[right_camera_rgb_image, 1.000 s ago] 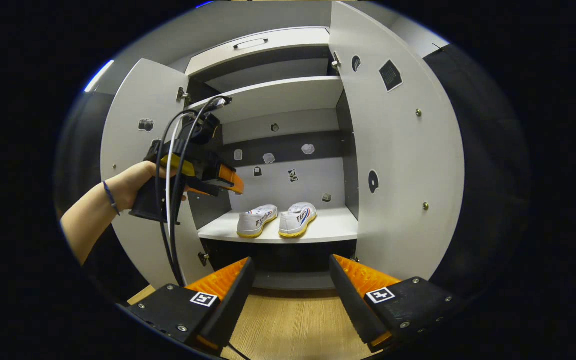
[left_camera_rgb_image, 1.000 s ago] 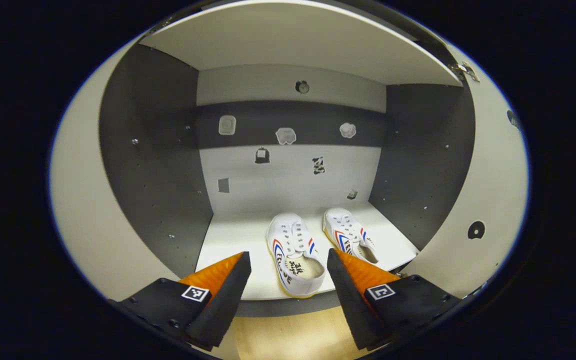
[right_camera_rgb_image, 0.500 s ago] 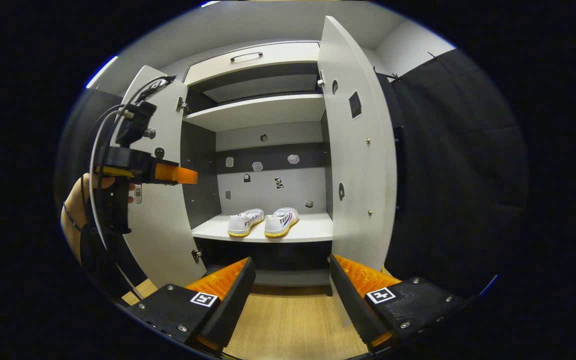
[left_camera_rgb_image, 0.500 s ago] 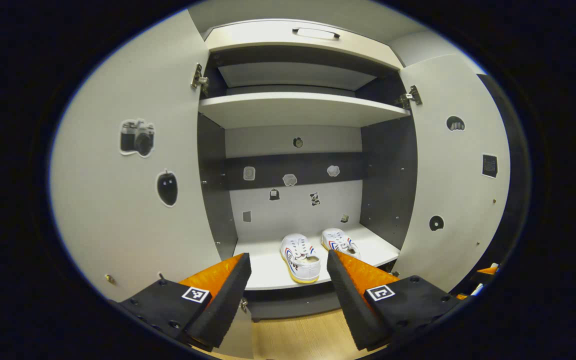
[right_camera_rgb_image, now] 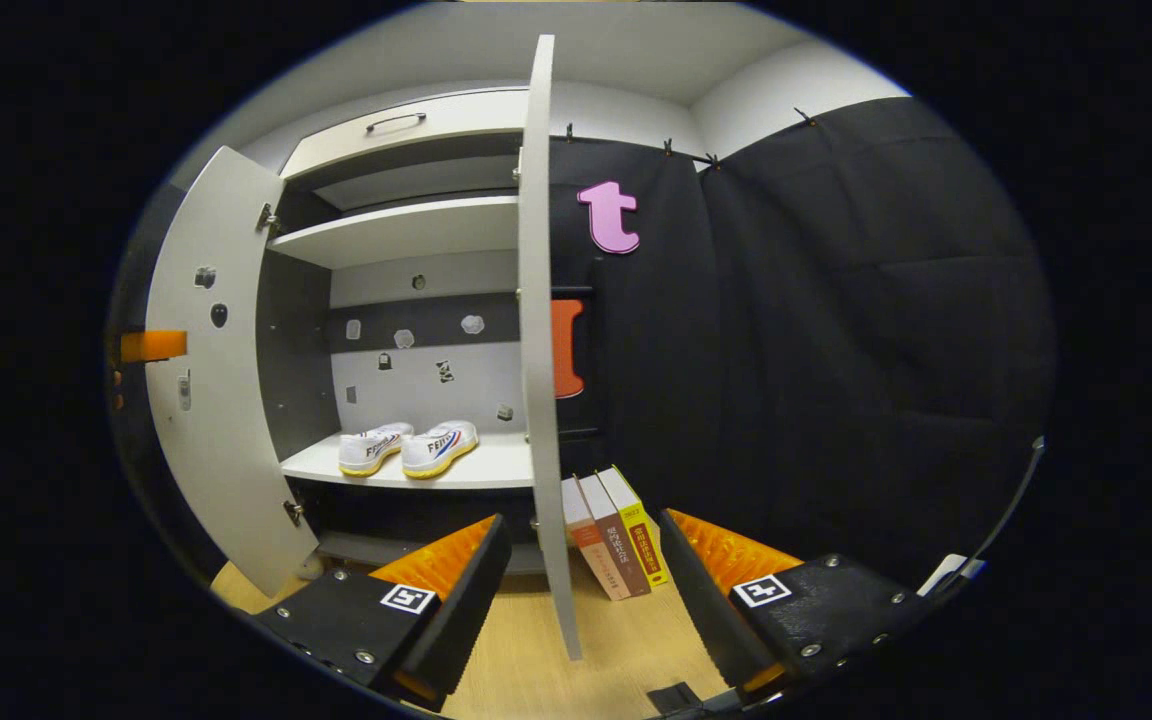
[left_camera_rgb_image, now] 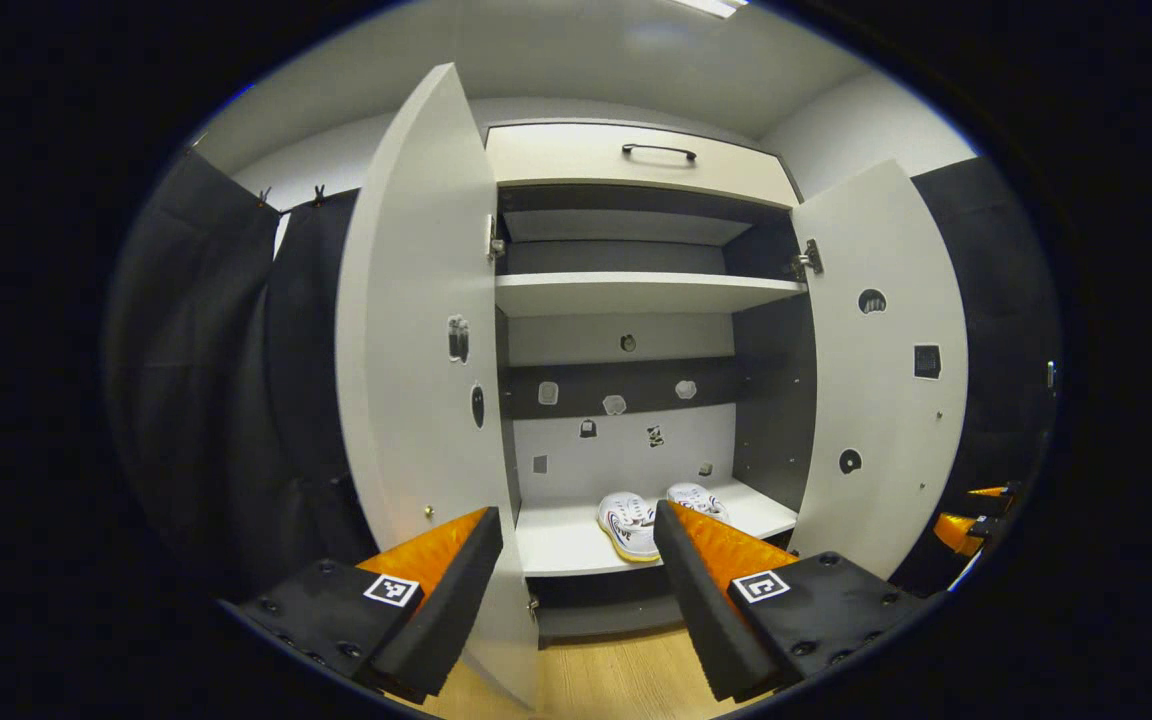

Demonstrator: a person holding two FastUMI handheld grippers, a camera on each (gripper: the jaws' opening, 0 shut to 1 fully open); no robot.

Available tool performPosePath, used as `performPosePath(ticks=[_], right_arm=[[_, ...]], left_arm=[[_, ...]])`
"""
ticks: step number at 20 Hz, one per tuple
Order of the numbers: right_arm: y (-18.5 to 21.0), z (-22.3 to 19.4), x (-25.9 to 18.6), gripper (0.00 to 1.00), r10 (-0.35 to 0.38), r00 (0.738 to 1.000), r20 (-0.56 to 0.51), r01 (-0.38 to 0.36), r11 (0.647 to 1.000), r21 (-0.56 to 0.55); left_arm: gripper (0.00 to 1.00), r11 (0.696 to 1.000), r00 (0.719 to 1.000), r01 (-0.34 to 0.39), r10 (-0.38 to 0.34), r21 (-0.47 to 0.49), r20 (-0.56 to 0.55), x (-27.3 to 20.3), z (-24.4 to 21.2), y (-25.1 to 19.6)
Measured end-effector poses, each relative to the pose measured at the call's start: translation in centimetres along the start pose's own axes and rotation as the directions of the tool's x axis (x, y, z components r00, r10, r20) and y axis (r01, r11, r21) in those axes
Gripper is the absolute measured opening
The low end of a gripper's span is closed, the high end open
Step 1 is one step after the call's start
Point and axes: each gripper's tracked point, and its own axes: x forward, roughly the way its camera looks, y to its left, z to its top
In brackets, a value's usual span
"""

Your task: Grab one shoe with the right hand and put it into the shoe cabinet, grab the other shoe with the left hand and put it into the shoe cabinet; then close the right door with the right hand and the left door with the left hand.

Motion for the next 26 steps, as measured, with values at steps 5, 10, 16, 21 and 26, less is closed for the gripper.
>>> performPosePath(ticks=[5, 10, 16, 21, 26], right_arm=[[-3.1, -0.8, 2.9, 0.93, -0.067, 0.998, -0.015, 0.067, 0.998, -0.015], [-4.0, -1.5, 6.3, 0.93, -0.081, 0.996, -0.028, 0.080, 0.996, -0.035], [-3.9, -0.9, 7.6, 0.92, -0.074, 0.997, -0.007, 0.074, 0.994, -0.077], [-2.4, -1.0, 7.2, 0.88, -0.048, 0.999, 0.000, 0.048, 0.996, -0.073], [1.6, -1.5, 6.8, 0.89, 0.033, 0.999, -0.008, -0.034, 0.999, -0.037]], left_arm=[[0.98, 0.998, 0.995, -0.069, 0.070, -0.012, 0.067, -3.7, 0.5, 3.5], [0.98, 0.993, 0.992, -0.112, 0.113, -0.026, 0.058, -6.6, 0.3, 6.1], [0.96, 0.977, 0.976, -0.211, 0.211, 0.001, 0.048, -9.0, -0.4, 10.7], [0.97, 0.968, 0.968, -0.249, 0.250, -0.013, 0.036, -9.8, -0.6, 13.1], [0.96, 0.972, 0.970, -0.236, 0.237, -0.024, 0.047, -9.3, 0.0, 13.3]])
